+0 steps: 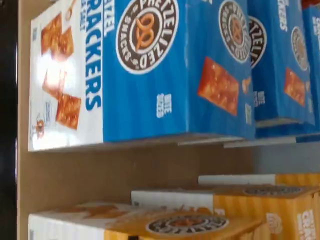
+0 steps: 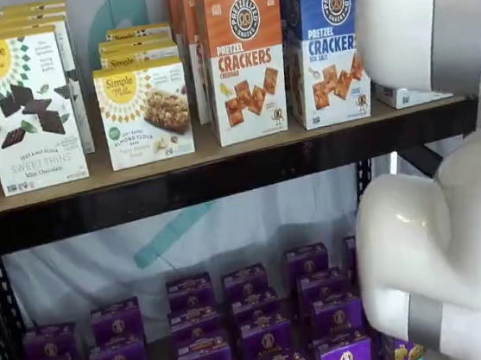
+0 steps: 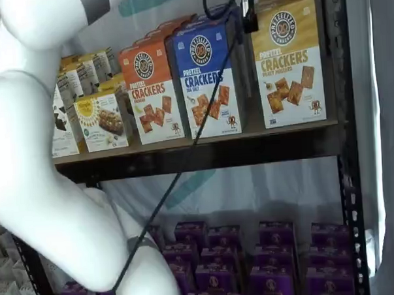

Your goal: Retrieve the yellow and white box located on the top shelf, the sixth one from the left

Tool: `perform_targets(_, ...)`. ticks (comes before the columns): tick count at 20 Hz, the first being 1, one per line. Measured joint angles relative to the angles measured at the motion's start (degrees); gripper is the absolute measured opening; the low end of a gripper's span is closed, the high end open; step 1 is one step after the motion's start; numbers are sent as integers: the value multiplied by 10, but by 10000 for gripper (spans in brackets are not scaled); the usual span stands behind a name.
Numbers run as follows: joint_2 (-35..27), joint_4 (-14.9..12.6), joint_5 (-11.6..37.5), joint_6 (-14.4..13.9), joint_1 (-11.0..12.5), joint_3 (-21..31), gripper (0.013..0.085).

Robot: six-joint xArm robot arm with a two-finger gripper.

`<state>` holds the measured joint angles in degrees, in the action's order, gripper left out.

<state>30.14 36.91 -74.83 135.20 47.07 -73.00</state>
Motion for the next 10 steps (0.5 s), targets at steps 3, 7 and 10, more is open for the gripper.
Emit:
perform_targets(3,-25,-41,-14,-13,-14,-30,850)
perform_targets(7,-53,-76,-35,-31,-28,-64,850)
perform_targets(10,-73,-100,-53,-42,-37,-88,850)
